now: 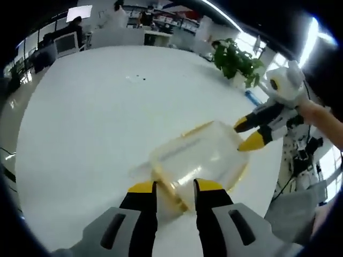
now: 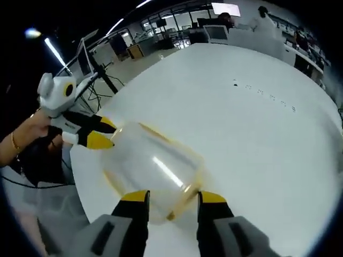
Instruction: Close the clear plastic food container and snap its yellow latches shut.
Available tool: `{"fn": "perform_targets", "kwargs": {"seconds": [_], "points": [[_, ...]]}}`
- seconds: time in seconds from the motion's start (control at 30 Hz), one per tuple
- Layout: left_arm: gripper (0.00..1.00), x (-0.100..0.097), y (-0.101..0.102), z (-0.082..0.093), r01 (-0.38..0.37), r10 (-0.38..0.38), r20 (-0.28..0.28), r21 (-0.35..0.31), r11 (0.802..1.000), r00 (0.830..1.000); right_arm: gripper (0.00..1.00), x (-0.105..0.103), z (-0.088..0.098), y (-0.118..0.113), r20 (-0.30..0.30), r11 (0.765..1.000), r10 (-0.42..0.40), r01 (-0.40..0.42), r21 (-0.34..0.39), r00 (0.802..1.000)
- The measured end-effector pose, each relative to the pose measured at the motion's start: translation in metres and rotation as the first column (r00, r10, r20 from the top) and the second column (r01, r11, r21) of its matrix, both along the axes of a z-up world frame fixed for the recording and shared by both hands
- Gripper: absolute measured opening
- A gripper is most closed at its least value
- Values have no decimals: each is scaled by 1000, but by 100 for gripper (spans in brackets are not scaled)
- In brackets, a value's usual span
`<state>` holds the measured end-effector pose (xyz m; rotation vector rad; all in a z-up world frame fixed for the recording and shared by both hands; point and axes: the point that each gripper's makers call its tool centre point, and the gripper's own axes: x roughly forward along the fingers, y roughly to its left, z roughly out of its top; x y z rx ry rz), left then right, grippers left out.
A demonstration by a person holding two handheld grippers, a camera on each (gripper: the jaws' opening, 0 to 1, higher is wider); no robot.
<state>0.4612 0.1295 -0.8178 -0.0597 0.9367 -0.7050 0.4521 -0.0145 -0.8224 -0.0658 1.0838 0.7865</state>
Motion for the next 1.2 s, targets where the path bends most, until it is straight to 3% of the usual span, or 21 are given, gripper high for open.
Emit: {"fn": "perform_targets", "kwargs": {"seconds": [0.13,0.2,0.33,0.37,0.4,0.43,0.57,0.87,0.9,1.03,1.13,1.2], "points": [[24,-2,0,-4,-55,46,-99,-90,994,994,32,-3,-1,0,-10,999,-24,25,34,1000],[24,-1,2,-4,-40,33,-80,-86,996,996,31,-3,-2,0,-8,998,-30,30,49,1000],[24,-2,-1,-4,-44,38,-69,-94,995,997,31,-4,-3,2,-62,990,-83,90,111,995],[23,-2,0,-4,-49,41,-75,-101,994,996,30,-3,-3,5,-82,983,-100,111,143,992],[23,-2,-2,-4,-41,32,-75,-114,993,997,30,0,-5,0,-90,977,-164,175,122,982],[23,1,-7,-2,-72,57,-98,-157,985,994,30,-14,4,0,-59,991,-57,64,120,997],[24,-1,-2,-1,-85,58,-140,-199,976,988,31,-12,3,6,-56,988,-98,104,115,994],[25,-2,1,1,-51,41,-65,-163,985,997,33,-9,1,6,-33,989,-98,101,111,995],[25,0,1,2,-21,18,-19,-134,991,1000,33,-7,-1,5,-27,988,-101,103,115,995],[26,0,-1,4,11,-9,20,-79,997,1000,33,-5,-1,4,-8,985,-111,111,129,994],[28,0,-1,6,93,-93,58,-8,996,994,31,0,3,2,48,986,-117,111,121,992],[32,2,3,9,130,-136,96,69,989,986,35,5,18,6,139,988,-76,56,146,987]]}}
